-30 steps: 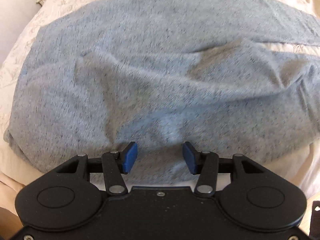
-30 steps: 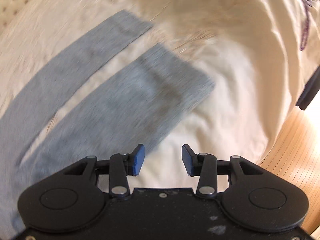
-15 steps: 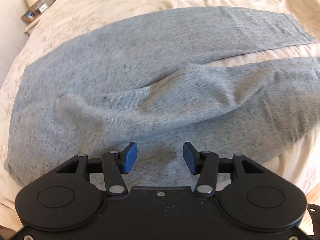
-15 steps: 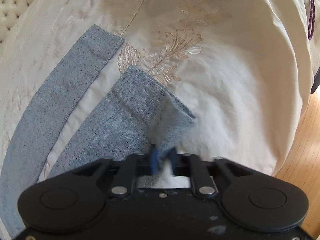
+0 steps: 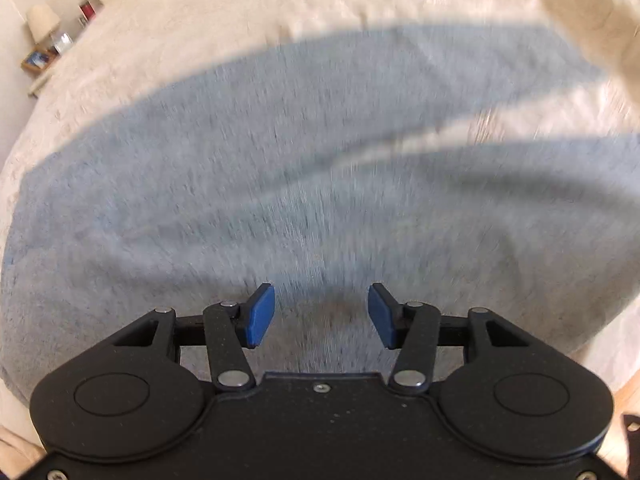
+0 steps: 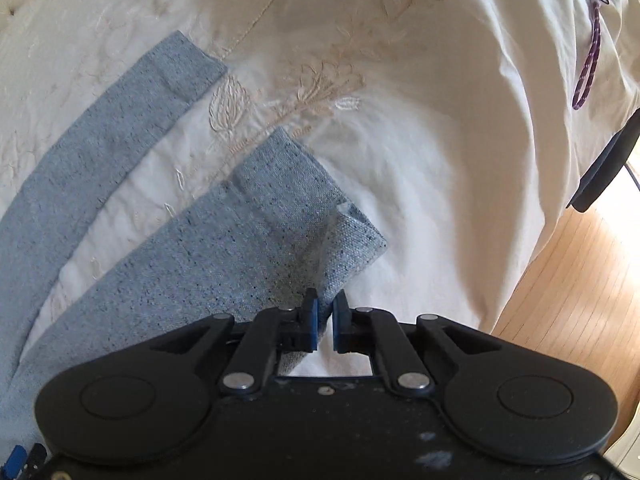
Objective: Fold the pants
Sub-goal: 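Bring the open right gripper to the cuff of the pant leg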
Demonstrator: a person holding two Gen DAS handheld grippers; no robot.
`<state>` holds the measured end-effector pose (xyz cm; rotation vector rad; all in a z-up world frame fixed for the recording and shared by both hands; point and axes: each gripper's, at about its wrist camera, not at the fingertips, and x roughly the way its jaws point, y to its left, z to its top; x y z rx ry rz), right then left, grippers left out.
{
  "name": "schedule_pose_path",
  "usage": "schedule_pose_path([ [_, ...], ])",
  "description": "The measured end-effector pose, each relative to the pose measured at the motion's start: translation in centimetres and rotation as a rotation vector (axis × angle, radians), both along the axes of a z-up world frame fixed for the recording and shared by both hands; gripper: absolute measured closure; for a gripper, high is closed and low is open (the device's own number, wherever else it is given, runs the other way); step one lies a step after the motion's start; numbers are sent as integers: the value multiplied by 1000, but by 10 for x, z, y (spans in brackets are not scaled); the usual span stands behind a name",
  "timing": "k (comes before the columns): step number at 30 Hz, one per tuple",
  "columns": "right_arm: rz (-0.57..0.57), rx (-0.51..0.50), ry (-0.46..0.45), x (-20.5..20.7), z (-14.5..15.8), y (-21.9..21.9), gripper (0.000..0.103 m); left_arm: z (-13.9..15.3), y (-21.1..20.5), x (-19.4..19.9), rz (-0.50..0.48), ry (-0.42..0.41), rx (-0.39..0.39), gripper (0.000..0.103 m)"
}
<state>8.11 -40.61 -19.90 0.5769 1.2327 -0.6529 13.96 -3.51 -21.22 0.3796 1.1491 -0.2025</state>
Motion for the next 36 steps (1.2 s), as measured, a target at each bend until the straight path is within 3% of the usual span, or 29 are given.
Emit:
schedule_pose_path([
  [2, 7, 11, 3, -4, -5, -2, 91, -16, -2, 2, 7, 24, 30, 44],
  [6, -28, 53, -43, -25, 2, -17, 76, -18, -7, -3, 26, 4, 50, 45],
  [10, -79, 21, -55, -54, 9, -30, 73, -18, -8, -4, 57, 4, 50, 45],
  [15, -76, 70, -39, -79, 1, -31, 71, -17, -7, -1, 63, 18, 53, 44],
  [21, 11, 114, -60, -47, -13, -17, 71, -17, -8, 0, 66, 21, 61, 44],
  [29, 107, 41, -142, 31, 6, -36, 71, -10, -9, -7, 72, 4, 85, 44],
  [32, 79, 73, -164, 27, 15, -48, 71, -2, -5, -11, 86, -6, 72, 44],
  [36, 8, 142, -187, -12, 20, -55, 71, 9, 4, -18, 117, -20, 53, 44],
])
